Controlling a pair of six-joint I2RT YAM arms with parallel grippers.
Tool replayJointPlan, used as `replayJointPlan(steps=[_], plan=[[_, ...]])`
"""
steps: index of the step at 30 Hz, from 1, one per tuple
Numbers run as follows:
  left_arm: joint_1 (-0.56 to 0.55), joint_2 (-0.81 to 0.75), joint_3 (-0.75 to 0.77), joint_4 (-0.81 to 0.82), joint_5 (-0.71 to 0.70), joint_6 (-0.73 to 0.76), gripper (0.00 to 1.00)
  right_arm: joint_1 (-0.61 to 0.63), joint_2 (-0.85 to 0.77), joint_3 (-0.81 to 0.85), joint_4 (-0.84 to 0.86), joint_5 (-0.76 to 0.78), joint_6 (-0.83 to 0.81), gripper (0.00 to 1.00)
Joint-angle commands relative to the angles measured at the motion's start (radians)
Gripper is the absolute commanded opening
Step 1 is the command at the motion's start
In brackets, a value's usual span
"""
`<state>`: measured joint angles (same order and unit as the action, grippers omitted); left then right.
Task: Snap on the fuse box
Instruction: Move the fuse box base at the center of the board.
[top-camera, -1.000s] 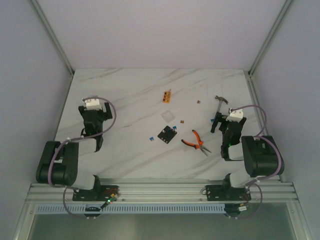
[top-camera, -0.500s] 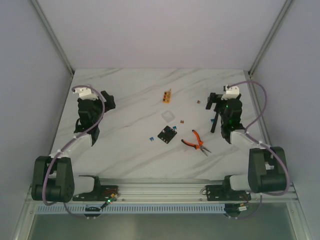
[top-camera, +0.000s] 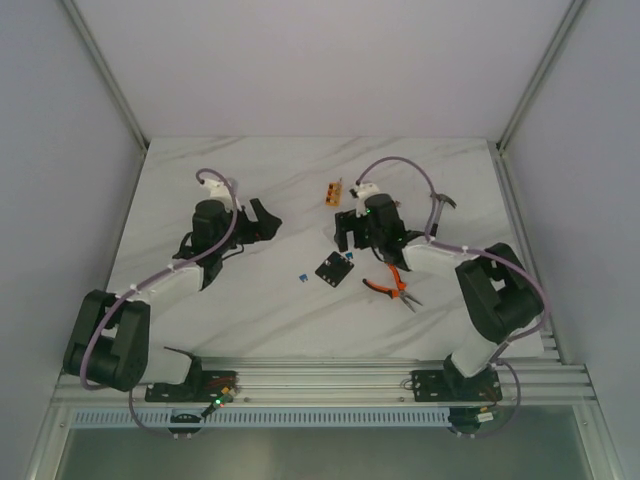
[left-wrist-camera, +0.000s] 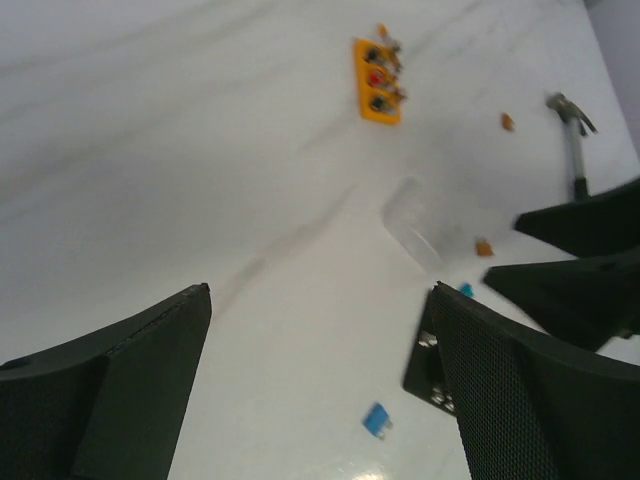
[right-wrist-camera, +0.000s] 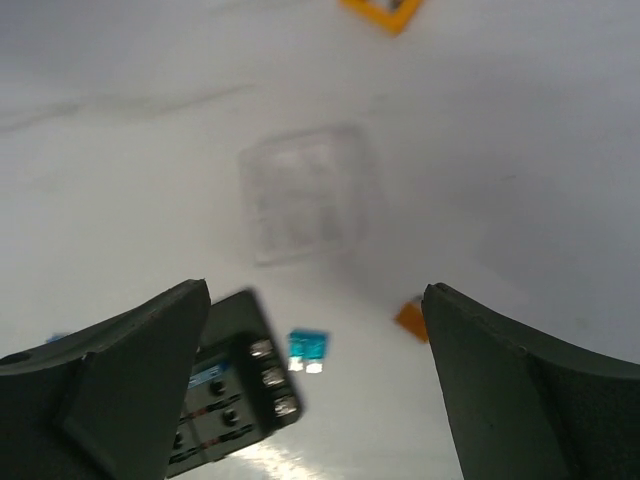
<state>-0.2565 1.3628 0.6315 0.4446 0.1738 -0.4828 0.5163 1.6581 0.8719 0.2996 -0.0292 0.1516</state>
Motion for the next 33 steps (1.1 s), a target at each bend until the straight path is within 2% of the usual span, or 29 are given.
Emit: replayJointPlan(steps=[1, 13, 14, 22, 28, 33], plan=[[-0.059, 0.000, -0.006, -0.023, 0.065, -0.048, 1.00, 0.076, 0.031, 0.065, -0.086, 0.006, 0.035, 0.93], [-0.127, -0.078, -0.095, -0.052, 0.050, -0.076, 1.00, 0.173, 0.113, 0.085, -0.108, 0.034, 0.053, 0.69], [-0.130, -0.084, -0.098, -0.061, 0.046, -0.074, 1.00, 0.177, 0.114, 0.082, -0.107, 0.032, 0.046, 0.63], [-0.135, -0.111, -0.125, -0.102, 0.054, -0.084, 1.00, 0.204, 0.120, 0.035, -0.097, -0.035, -0.024, 0.39], [-0.141, -0.143, -0.156, -0.116, 0.046, -0.093, 1.00, 0.237, 0.077, -0.019, -0.111, -0.124, -0.112, 0.34], [-0.143, -0.163, -0.178, -0.122, 0.042, -0.107, 1.00, 0.268, 0.044, -0.045, -0.154, -0.144, -0.164, 0.34]])
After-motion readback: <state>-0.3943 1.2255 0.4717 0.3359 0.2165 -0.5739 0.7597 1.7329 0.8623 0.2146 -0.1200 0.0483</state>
